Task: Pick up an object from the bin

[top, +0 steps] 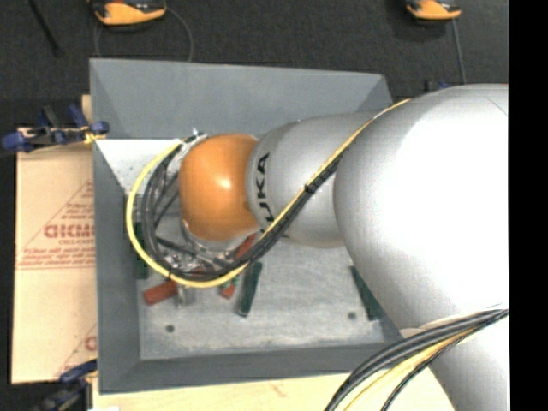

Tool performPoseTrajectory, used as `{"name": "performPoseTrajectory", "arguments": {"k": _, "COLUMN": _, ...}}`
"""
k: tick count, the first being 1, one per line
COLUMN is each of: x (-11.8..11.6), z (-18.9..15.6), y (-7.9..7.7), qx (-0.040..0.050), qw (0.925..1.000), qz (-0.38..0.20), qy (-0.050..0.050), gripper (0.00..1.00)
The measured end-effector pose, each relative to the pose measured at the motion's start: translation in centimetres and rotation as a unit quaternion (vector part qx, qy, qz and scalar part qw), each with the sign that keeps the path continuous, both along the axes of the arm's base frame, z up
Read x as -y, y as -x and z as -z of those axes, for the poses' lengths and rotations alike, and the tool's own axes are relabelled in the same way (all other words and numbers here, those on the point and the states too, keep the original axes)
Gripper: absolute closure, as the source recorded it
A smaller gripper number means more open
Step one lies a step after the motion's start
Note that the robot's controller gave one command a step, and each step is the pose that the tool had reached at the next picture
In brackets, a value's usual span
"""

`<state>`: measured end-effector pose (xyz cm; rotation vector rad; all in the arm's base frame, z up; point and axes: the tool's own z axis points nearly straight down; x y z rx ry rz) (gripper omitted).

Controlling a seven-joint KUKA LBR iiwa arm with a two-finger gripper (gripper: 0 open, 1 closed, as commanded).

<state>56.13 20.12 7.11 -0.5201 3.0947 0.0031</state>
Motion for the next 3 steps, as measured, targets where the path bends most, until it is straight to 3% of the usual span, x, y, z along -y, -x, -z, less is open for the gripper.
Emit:
{"name": "performPoseTrajectory", "arguments": {"k": 1, "x": -1.0, "z": 0.0, "y": 2.3, "qx": -0.0005, "qw": 0.9996, "qz": -0.028, "qy": 0.001, "gripper": 1.0}}
{"name": "performPoseTrajectory", "arguments": {"k": 2, "x": 0.1, "z": -7.5, "y": 2.1, "qx": 0.0031, "qw": 0.9987, "qz": -0.05, "qy": 0.001, "gripper": 1.0}}
{"name": "performPoseTrajectory", "arguments": {"k": 3, "x": 0.3, "z": -18.4, "y": 1.7, "qx": 0.0044, "qw": 0.9991, "qz": -0.043, "qy": 0.0, "gripper": 1.0}}
